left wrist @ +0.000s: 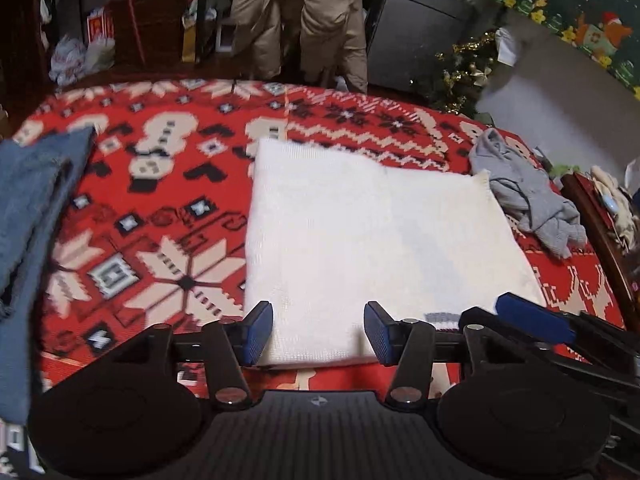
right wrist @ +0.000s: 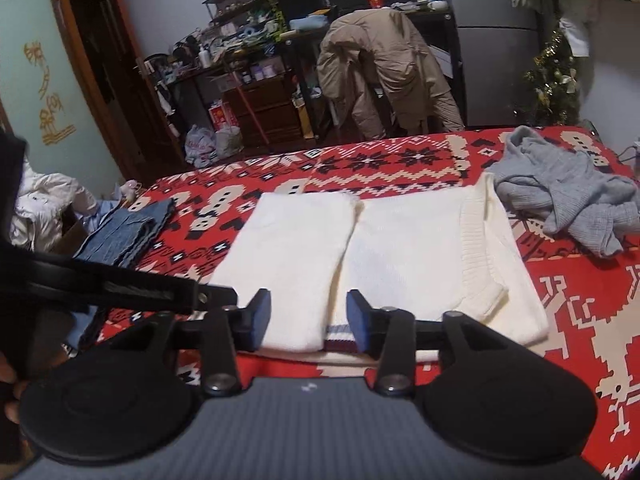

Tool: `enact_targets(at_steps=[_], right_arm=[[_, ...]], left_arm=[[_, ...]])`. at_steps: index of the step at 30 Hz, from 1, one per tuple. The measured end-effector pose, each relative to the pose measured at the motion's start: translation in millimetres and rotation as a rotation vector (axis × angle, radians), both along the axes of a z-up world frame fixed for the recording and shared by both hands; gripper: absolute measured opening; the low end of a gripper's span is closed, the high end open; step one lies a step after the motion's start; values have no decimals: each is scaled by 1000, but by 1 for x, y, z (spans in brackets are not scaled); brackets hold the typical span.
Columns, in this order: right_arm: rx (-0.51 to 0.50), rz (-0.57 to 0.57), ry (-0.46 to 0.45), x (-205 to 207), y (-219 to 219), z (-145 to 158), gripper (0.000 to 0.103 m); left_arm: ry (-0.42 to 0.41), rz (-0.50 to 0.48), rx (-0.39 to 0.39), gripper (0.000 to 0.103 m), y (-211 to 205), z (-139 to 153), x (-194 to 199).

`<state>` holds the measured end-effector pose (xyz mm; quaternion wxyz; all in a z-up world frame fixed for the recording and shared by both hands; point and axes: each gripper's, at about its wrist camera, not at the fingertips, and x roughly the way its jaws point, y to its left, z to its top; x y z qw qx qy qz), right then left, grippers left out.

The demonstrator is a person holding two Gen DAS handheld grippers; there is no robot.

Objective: Fold clothes

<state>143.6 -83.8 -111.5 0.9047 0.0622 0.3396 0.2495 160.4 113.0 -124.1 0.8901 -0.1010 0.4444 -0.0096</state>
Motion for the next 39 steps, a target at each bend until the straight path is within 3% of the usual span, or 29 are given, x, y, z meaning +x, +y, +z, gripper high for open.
enact_targets(at_steps=[8,11,13,16,19,21,26,33,35,39], right_arm=[[-41,6,34,9,12,-8,71],[-60,-19,47,12,13,-5,85],[-69,-26,17,9,14,-1,93],[-125,-43,-60,-1,21,7,102],[-262,-61,-134,-12,36,12,102],[-298,-72,-161,-18,41,15,102],[-259,-71,-200,-22,39,21,102],[-281,-40,-216,-22,46,18,102],[-280,-36,-228,-24,48,18,102],[-243,-35,-156,-18,46,11,102]], left_arm=[[-29,-45,46,55,-6,-5,3],[-36,-25,59,66,-1,-2,4],[-42,-2,102,77,2,0,4],[-37,27,165,77,7,4,4],[-35,45,168,78,14,10,3],[-39,54,176,78,16,15,2],[-63,40,228,78,13,22,1],[-71,61,133,76,22,19,2],[-72,75,118,72,25,19,1],[-83,99,106,58,30,17,0]])
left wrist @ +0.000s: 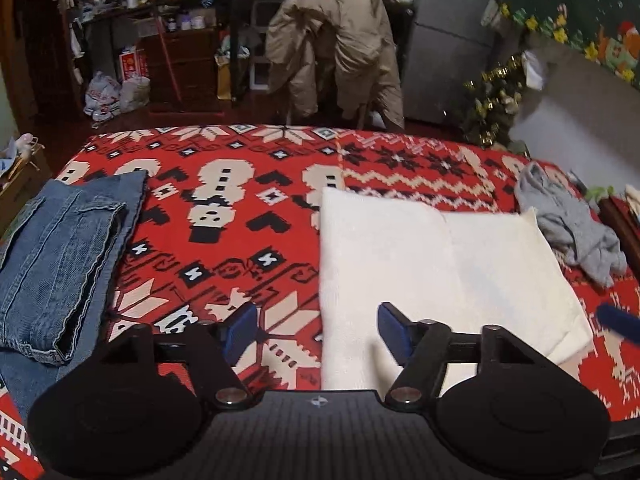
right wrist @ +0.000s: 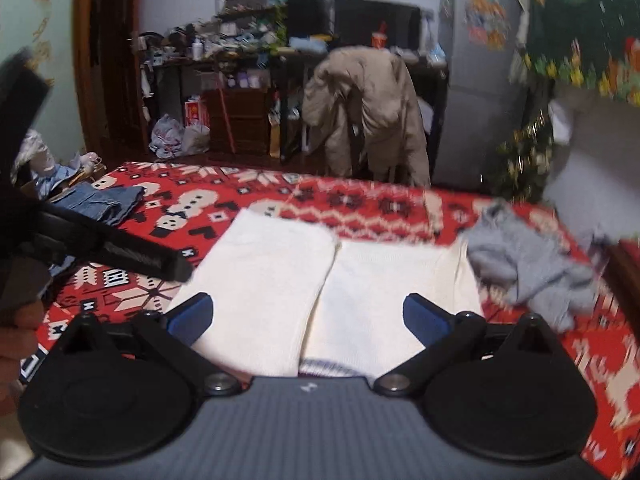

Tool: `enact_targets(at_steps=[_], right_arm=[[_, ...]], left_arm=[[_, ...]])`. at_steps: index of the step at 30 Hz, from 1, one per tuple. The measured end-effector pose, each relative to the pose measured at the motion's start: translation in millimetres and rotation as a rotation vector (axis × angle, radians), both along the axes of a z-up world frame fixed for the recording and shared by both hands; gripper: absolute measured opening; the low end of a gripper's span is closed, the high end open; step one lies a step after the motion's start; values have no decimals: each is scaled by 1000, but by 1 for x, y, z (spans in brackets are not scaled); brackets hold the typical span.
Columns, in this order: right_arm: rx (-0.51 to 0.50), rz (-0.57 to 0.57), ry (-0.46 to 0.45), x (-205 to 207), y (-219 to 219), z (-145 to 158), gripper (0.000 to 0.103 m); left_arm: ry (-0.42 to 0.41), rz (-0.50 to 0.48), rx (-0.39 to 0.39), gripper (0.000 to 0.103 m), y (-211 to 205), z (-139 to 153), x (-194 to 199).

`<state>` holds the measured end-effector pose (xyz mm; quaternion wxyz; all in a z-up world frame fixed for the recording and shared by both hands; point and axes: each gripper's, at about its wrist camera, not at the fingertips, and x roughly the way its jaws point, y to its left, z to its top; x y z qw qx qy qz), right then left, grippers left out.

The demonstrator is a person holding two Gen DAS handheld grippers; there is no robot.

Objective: Fold clothes
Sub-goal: 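Close both grippers on the striped vest hem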

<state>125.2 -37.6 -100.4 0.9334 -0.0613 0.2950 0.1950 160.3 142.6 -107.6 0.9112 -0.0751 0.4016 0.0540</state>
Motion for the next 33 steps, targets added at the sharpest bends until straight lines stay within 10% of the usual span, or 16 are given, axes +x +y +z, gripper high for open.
enact_targets(at_steps=[5,11,20,33], right_arm=[[52,-8,70,8,1,-17,78],[43,-26,104,14,18,-39,9],[-3,35,170,14,29,-56,8],[65,20,193,17,18,-48,8]], left_arm=[[92,-31,-25,8,1,-15,9],[98,-70,-29,0,-1,-21,9],[74,-131,-225,0,16,-10,-1],[85,-175,-206,0,6,-16,-3]])
